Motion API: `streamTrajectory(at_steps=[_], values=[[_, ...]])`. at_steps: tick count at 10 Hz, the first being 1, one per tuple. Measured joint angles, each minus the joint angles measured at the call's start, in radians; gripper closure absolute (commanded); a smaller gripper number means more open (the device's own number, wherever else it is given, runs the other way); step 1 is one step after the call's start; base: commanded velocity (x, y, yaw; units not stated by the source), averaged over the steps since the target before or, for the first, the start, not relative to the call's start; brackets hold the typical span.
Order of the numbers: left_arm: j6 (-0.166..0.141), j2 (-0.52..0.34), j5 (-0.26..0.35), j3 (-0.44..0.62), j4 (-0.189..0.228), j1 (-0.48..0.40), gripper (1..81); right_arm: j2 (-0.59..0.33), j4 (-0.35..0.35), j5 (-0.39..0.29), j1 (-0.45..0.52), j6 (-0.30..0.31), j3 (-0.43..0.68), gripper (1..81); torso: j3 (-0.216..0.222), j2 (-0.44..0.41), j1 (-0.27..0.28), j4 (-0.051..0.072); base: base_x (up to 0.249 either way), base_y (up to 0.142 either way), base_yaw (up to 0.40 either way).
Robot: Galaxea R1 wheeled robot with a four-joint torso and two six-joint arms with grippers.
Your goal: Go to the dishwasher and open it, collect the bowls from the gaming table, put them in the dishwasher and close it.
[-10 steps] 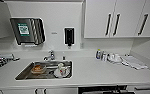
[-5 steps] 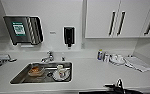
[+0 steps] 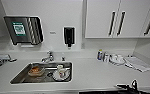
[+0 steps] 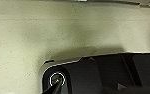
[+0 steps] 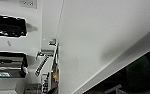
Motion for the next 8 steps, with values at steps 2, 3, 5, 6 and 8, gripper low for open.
streamTrajectory(at_steps=[2,3,5,6,8], values=[[0.000,0.014,0.000,-0.004,0.003,0.006,1.0,-0.081,0.016,-0.040,0.001,0.000,-0.008,1.0,0.000,0.000,0.000,0.000,0.000,0.000,0.000],[0.000,0.017,0.000,-0.015,0.004,0.009,1.0,-0.095,0.021,-0.051,-0.010,0.000,-0.013,1.0,0.000,0.000,0.000,0.000,0.000,0.000,0.000],[0.000,0.025,-0.001,-0.054,0.004,0.008,1.0,-0.095,0.024,-0.067,-0.095,-0.007,-0.014,1.0,0.000,0.000,0.000,0.000,0.000,0.000,0.000],[0.000,0.034,-0.002,-0.067,0.004,0.008,1.0,-0.095,0.018,-0.064,-0.156,-0.017,-0.026,1.0,0.000,0.000,0.000,0.000,0.000,0.000,0.000],[0.004,0.049,-0.004,-0.066,0.006,0.008,1.0,-0.082,0.004,-0.024,-0.254,-0.044,-0.066,1.0,0.000,0.000,0.000,0.000,0.000,0.000,0.000]])
